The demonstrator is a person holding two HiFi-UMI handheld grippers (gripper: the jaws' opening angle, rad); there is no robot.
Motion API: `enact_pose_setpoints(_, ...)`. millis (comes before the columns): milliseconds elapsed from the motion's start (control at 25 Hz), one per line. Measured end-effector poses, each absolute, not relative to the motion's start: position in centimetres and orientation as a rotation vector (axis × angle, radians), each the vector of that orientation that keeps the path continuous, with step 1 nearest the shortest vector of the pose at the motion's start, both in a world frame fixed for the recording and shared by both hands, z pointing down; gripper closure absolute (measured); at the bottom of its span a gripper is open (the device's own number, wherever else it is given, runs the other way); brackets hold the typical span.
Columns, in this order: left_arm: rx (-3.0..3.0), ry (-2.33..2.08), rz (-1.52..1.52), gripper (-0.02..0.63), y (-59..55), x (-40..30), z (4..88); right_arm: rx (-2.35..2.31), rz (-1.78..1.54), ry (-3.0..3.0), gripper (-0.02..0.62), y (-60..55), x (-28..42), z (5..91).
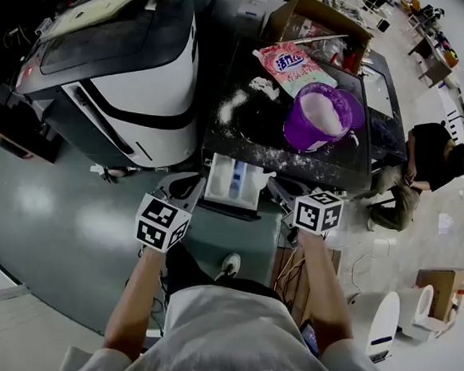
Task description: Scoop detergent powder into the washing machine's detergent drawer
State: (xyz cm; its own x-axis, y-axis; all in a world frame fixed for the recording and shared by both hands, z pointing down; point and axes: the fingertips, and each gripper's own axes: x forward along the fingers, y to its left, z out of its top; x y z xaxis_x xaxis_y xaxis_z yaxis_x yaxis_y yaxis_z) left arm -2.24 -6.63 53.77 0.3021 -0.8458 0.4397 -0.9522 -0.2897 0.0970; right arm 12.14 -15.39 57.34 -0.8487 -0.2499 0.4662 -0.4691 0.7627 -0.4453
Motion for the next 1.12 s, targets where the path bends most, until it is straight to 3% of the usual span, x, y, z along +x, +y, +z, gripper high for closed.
enact_pose_setpoints(640,2.199,-1.595,0.417,0.596,-7.0,-3.7,56.6,0.373,0.074,-2.369,0.586,-14.8,9.0,61.1)
enact_pose_setpoints(1120,2.143,-1.596,0.342,0.597,-5.5,-4.2,57.5,0.318,-0.149,-2.294,0.586,-14.9,8.3,62.1)
